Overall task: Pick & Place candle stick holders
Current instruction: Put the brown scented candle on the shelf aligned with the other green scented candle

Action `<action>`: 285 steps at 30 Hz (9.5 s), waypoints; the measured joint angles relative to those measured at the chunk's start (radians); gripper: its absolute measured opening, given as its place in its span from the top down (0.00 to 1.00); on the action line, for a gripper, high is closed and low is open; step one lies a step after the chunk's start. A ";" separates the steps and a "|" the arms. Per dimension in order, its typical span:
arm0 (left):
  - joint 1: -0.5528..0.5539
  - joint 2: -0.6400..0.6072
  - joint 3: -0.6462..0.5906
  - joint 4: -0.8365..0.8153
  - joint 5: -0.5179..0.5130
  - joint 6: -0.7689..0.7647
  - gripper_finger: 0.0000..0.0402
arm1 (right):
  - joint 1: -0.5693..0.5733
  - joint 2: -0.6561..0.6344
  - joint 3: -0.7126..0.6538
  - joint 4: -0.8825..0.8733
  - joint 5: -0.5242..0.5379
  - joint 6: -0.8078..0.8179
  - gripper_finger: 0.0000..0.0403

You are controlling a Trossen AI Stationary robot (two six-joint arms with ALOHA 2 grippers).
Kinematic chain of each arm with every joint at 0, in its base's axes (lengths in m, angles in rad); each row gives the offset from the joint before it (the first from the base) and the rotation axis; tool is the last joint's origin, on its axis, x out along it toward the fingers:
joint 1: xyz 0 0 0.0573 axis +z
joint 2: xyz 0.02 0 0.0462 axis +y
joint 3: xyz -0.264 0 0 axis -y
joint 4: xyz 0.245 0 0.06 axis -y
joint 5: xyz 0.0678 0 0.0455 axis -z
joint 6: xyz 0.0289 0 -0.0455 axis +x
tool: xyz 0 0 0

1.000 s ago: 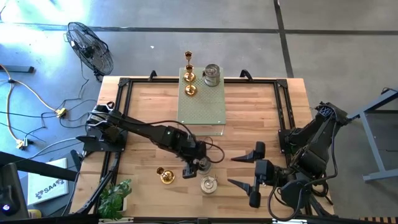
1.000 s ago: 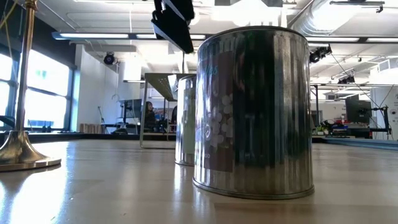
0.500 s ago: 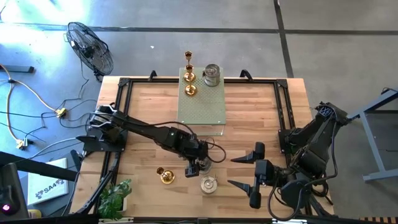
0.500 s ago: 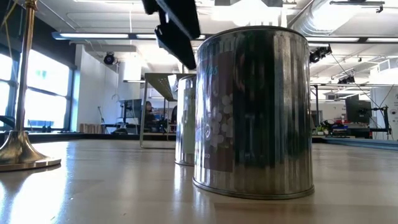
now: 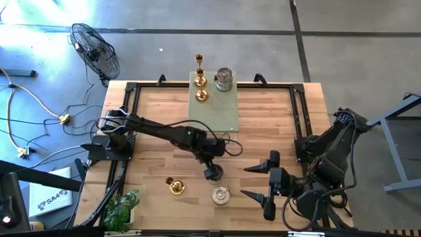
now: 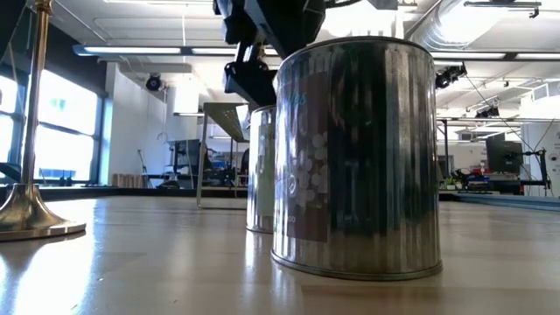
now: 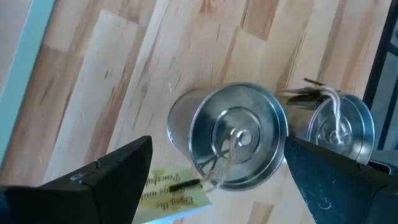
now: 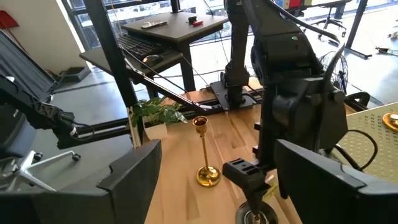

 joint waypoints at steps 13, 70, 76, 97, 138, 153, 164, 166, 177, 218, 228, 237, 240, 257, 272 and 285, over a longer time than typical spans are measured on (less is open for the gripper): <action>-0.002 0.000 0.000 0.007 0.088 0.083 0.11 | 0.000 0.000 0.000 0.003 -0.004 0.001 0.24; -0.362 -0.719 0.000 -0.235 -0.160 0.190 0.11 | -0.103 0.074 0.000 -0.142 -0.181 0.301 0.24; -0.362 -0.713 0.000 -0.233 -0.174 0.190 0.11 | -0.148 0.070 0.000 -0.131 -0.182 0.312 0.24; -0.362 -0.713 0.000 -0.233 -0.169 0.190 0.11 | -0.207 0.030 0.000 -0.257 -0.236 0.325 0.20; -0.362 -0.713 0.000 -0.233 -0.169 0.190 0.11 | -0.274 0.100 -0.280 0.096 -0.660 0.685 0.02; -0.362 -0.713 0.000 -0.233 -0.169 0.190 0.11 | -0.233 0.125 -0.138 0.294 -0.383 0.650 0.02; -0.362 -0.713 0.000 -0.233 -0.169 0.190 0.11 | -0.269 0.514 0.689 -0.395 -0.384 0.493 0.02; -0.362 -0.712 0.000 -0.234 -0.169 0.190 0.11 | -0.272 0.519 0.669 -0.393 -0.392 0.512 0.02; -0.362 -0.712 0.000 -0.233 -0.170 0.190 0.11 | -0.285 0.500 0.544 -0.523 -0.514 0.696 0.02; -0.362 -0.712 0.000 -0.233 -0.169 0.190 0.11 | -0.283 0.724 0.544 -0.607 -0.793 0.677 0.01; -0.362 -0.712 0.000 -0.233 -0.169 0.190 0.11 | -0.291 0.758 0.544 -0.609 -0.825 0.696 0.01; -0.362 -0.712 0.000 -0.233 -0.169 0.190 0.11 | -0.298 0.758 0.548 -0.671 -0.822 0.684 0.02; -0.362 -0.712 0.000 -0.233 -0.169 0.190 0.11 | -0.305 0.758 0.548 -0.682 -0.819 0.672 0.02; -0.362 -0.712 0.000 -0.233 -0.169 0.190 0.11 | -0.330 0.762 0.542 -0.663 -0.849 0.589 0.02; -0.362 -0.713 0.000 -0.233 -0.169 0.190 0.11 | -0.335 0.801 0.542 -0.643 -0.868 0.554 0.02; -0.362 -0.713 0.000 -0.233 -0.169 0.190 0.11 | -0.345 0.855 0.542 -0.637 -0.854 0.526 0.02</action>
